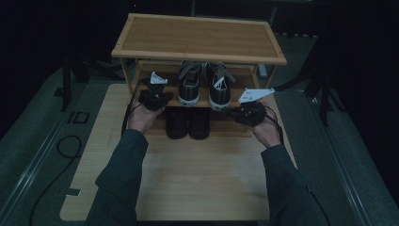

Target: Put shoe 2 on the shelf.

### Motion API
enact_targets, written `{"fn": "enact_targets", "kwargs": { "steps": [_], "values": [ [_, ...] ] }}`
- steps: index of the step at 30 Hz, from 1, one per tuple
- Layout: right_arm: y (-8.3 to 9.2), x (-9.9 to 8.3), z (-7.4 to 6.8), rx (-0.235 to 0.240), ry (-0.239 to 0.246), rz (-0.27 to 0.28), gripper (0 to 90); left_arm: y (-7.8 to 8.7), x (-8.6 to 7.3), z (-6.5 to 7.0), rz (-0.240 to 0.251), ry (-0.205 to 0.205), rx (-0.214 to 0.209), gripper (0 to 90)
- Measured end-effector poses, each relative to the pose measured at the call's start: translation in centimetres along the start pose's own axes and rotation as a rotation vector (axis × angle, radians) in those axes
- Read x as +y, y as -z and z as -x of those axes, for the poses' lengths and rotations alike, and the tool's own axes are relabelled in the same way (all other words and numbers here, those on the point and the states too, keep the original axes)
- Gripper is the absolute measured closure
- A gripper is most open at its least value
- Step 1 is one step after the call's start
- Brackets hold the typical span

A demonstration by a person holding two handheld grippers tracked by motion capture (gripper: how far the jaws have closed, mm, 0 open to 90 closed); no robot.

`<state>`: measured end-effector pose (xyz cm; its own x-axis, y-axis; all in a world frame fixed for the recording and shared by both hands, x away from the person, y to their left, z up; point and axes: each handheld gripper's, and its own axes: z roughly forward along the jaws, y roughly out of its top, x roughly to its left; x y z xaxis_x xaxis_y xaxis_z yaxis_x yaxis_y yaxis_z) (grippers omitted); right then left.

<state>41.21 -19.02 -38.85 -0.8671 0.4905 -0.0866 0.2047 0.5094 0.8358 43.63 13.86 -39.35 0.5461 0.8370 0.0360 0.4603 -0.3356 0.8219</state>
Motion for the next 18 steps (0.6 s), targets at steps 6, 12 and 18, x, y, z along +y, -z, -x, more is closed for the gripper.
{"fn": "enact_targets", "kwargs": {
  "steps": [6, 12, 18],
  "values": [
    [-0.4, 0.5, -0.2, 0.009, 0.010, -0.002, 90.0, 0.0, 0.0, 0.0, 0.002, 0.001, -0.001, 90.0],
    [-1.1, 0.7, -0.4, 0.026, 0.010, -0.006, 90.0, 0.0, -0.1, 0.0, 0.004, 0.002, -0.001, 90.0],
    [-1.6, 1.0, -0.5, 0.036, 0.016, -0.009, 90.0, 0.0, 0.0, 0.0, 0.004, 0.003, 0.001, 90.0]
  ]
}}
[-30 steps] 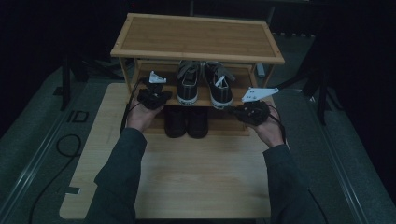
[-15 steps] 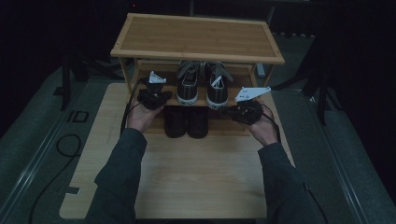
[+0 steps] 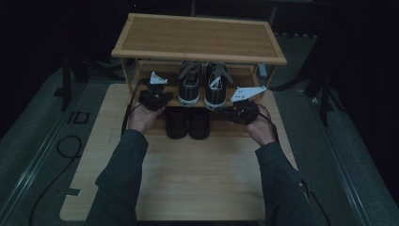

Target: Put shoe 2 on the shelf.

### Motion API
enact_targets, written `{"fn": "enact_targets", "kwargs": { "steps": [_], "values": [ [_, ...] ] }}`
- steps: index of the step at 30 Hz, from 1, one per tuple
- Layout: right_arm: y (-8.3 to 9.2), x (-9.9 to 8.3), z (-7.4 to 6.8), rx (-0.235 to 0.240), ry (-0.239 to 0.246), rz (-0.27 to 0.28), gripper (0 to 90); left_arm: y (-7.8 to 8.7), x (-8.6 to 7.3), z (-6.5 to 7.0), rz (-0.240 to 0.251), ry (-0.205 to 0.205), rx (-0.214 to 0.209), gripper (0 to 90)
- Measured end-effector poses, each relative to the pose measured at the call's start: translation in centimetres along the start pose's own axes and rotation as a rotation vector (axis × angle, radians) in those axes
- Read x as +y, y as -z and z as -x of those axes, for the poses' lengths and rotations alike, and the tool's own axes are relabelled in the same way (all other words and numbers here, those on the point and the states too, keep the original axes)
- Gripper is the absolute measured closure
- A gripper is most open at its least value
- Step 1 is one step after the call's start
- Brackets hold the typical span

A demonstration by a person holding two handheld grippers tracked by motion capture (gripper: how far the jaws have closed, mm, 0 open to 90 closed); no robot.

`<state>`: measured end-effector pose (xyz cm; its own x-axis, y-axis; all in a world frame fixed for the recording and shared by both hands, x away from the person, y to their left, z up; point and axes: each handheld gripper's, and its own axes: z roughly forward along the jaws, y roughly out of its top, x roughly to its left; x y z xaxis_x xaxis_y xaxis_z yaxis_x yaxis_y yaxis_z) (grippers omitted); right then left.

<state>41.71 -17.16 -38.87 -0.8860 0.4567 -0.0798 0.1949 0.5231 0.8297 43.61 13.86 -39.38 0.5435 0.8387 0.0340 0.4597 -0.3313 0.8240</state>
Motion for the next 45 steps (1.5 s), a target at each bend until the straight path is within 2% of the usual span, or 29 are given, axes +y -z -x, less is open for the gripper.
{"fn": "enact_targets", "kwargs": {
  "steps": [10, 13, 19, 29, 34, 38, 45],
  "values": [
    [-0.3, 0.2, 0.0, 0.009, 0.002, -0.002, 90.0, 0.0, 0.2, 0.1, -0.010, -0.012, 0.010, 90.0],
    [-0.3, 0.2, 0.0, 0.010, 0.003, -0.002, 90.0, -0.1, 0.3, 0.2, -0.004, -0.002, -0.013, 90.0],
    [-0.2, 0.2, 0.1, 0.008, 0.003, -0.004, 90.0, -0.3, 0.6, 0.4, -0.019, -0.020, -0.015, 90.0],
    [0.0, 0.0, 0.1, 0.007, 0.002, -0.002, 87.6, -0.3, 0.6, 0.5, -0.017, -0.017, -0.010, 90.0],
    [0.7, -0.6, 0.1, 0.015, 0.008, -0.003, 86.1, -0.3, 0.6, 0.5, -0.016, -0.018, -0.007, 90.0],
    [1.3, -1.2, 0.4, 0.004, 0.001, -0.006, 86.1, -0.5, 0.7, 0.7, -0.010, -0.022, -0.019, 90.0],
    [2.4, -2.1, 1.2, -0.028, -0.021, -0.008, 86.1, -0.5, 0.8, 0.9, -0.017, -0.034, -0.016, 90.0]
  ]
}}
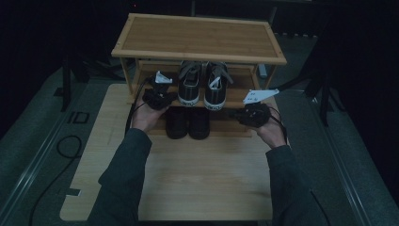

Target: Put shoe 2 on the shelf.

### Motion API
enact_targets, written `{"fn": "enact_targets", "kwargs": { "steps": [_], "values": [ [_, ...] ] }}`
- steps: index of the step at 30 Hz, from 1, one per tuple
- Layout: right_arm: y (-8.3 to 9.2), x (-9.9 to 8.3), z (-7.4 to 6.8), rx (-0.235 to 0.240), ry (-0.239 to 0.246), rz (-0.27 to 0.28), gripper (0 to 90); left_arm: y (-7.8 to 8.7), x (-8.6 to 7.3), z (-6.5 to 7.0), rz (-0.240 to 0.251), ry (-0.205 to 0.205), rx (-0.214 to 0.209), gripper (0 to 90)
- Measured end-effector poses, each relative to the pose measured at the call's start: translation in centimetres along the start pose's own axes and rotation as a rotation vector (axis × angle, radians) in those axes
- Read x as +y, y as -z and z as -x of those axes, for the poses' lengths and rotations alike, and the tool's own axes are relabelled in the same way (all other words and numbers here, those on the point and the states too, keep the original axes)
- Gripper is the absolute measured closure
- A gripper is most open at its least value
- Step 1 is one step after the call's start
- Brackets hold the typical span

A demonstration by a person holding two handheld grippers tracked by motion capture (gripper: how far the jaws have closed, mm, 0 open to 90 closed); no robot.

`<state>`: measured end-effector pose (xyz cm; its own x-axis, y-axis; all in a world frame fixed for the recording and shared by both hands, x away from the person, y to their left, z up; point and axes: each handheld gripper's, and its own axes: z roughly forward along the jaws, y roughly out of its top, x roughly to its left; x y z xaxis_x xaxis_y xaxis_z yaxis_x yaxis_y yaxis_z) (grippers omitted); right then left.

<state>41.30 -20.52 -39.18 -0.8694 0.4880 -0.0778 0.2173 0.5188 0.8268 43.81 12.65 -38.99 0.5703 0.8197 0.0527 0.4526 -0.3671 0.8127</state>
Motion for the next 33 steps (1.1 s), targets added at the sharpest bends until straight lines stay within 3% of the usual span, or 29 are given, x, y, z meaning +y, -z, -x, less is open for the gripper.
{"fn": "enact_targets", "kwargs": {
  "steps": [9, 18, 24, 30, 33],
  "values": [
    [-0.1, 0.0, 0.3, -0.024, -0.031, 0.020, 86.0, 0.1, 0.2, 0.4, -0.006, -0.007, 0.005, 90.0],
    [-0.1, 0.0, 0.1, -0.020, -0.025, 0.027, 85.8, -0.1, 0.8, 1.7, -0.008, -0.055, -0.010, 90.0],
    [0.0, 0.0, -0.1, -0.009, -0.024, 0.035, 86.0, 0.1, 0.3, 1.1, 0.018, -0.022, -0.042, 89.8],
    [-0.9, 0.6, -0.8, 0.003, -0.007, 0.035, 87.1, 0.5, -0.1, 0.5, 0.023, -0.006, -0.031, 88.8],
    [-1.3, 0.9, -0.9, -0.027, -0.012, 0.032, 89.8, 0.7, -0.4, 0.1, 0.020, 0.014, -0.045, 89.6]
  ]
}}
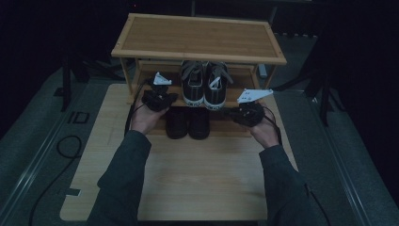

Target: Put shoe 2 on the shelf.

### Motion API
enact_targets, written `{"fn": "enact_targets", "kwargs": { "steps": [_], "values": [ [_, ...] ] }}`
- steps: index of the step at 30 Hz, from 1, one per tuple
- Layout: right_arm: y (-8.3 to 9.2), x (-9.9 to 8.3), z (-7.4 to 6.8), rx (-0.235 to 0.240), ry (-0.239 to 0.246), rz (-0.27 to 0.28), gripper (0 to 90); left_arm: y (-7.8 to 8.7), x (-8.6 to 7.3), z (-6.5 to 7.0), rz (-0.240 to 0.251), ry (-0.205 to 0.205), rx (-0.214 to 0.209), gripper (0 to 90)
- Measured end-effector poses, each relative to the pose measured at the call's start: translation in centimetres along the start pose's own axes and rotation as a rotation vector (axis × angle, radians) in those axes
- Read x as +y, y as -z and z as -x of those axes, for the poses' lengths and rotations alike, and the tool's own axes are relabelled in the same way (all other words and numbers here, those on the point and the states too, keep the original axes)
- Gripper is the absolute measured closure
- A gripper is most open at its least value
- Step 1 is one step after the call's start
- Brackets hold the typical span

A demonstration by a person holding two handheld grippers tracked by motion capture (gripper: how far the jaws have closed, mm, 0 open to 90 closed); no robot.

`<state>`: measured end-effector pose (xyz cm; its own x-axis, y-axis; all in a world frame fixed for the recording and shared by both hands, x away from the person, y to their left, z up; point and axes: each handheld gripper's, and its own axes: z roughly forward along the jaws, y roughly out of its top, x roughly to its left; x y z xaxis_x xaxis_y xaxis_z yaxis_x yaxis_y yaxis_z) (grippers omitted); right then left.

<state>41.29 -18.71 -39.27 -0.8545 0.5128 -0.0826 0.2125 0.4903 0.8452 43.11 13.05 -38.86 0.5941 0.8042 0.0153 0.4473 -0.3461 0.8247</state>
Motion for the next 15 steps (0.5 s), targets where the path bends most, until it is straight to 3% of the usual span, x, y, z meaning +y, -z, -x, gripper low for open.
{"fn": "enact_targets", "kwargs": {
  "steps": [2, 6, 15],
  "values": [
    [-0.25, 0.06, 0.23, -0.023, -0.012, -0.004, 90.0, 0.05, 0.01, -0.21, -0.002, 0.022, -0.016, 89.9],
    [-0.26, 0.07, 0.37, -0.014, -0.019, -0.002, 90.0, 0.07, 0.01, -0.53, -0.007, 0.032, -0.034, 90.0],
    [-0.36, 0.01, 0.56, -0.014, -0.034, 0.010, 90.0, 0.02, 0.33, -0.41, -0.030, 0.029, -0.024, 90.0]
  ]
}}
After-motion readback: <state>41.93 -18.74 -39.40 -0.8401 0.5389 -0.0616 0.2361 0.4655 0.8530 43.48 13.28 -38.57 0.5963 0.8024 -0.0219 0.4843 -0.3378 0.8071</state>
